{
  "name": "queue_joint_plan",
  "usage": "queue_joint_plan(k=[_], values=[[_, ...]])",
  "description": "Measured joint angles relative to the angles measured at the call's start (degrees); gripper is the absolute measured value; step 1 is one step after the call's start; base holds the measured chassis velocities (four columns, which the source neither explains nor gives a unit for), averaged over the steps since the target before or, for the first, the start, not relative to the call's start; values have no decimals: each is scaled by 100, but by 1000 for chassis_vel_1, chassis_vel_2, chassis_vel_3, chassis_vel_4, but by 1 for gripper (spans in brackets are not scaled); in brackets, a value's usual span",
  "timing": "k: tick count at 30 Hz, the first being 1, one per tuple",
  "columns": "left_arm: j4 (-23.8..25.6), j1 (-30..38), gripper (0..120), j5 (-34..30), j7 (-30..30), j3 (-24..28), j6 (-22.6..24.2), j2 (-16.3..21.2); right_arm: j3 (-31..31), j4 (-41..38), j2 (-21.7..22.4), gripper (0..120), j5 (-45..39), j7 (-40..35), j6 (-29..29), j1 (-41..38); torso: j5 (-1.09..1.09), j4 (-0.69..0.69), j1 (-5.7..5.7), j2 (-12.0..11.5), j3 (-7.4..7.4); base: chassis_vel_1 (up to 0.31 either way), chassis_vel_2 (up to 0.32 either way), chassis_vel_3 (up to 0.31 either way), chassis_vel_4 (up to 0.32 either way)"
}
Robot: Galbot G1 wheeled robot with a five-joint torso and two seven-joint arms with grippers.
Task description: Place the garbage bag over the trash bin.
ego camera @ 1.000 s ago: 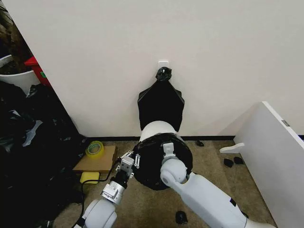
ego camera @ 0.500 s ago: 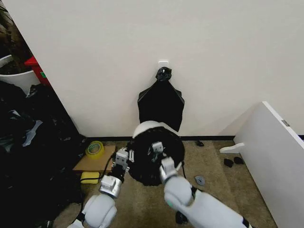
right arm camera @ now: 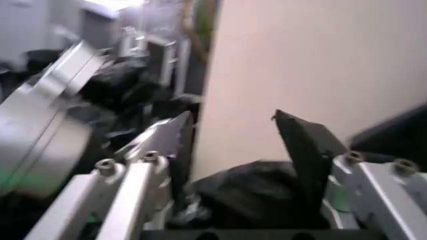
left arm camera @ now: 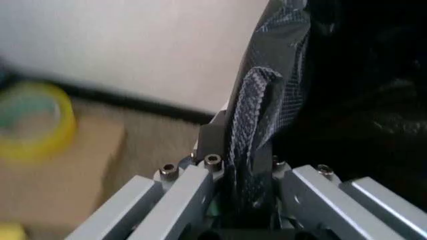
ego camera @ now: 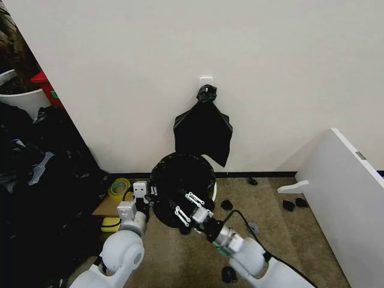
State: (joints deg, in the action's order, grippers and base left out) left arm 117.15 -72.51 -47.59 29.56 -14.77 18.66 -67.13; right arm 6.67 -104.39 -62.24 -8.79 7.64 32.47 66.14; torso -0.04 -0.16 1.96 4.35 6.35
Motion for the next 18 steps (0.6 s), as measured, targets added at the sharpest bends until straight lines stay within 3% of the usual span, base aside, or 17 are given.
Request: queue_joint_plan(k=[2,8,13,18], values=[[-33,96,1,-660,228,-448,142,-153,-116,-261,-78,59,350,-848,-271,228,1,1,0,0,0,0,0,0,0],[-114,147,1,-1529,415,-1248,222,-266,-254,-551,-225,83,740,-2076,-810,639,0,0,0,0,0,0,0,0,0],[-89,120,1,-1979,516,-1546,296,-243,-230,-547,-208,97,670,-2129,-890,700,-1,2,0,0,0,0,0,0,0],[-6,129,1,-2517,660,-1784,612,-240,-49,-443,-170,100,273,-1906,-1044,604,0,2,0,0,0,0,0,0,0]])
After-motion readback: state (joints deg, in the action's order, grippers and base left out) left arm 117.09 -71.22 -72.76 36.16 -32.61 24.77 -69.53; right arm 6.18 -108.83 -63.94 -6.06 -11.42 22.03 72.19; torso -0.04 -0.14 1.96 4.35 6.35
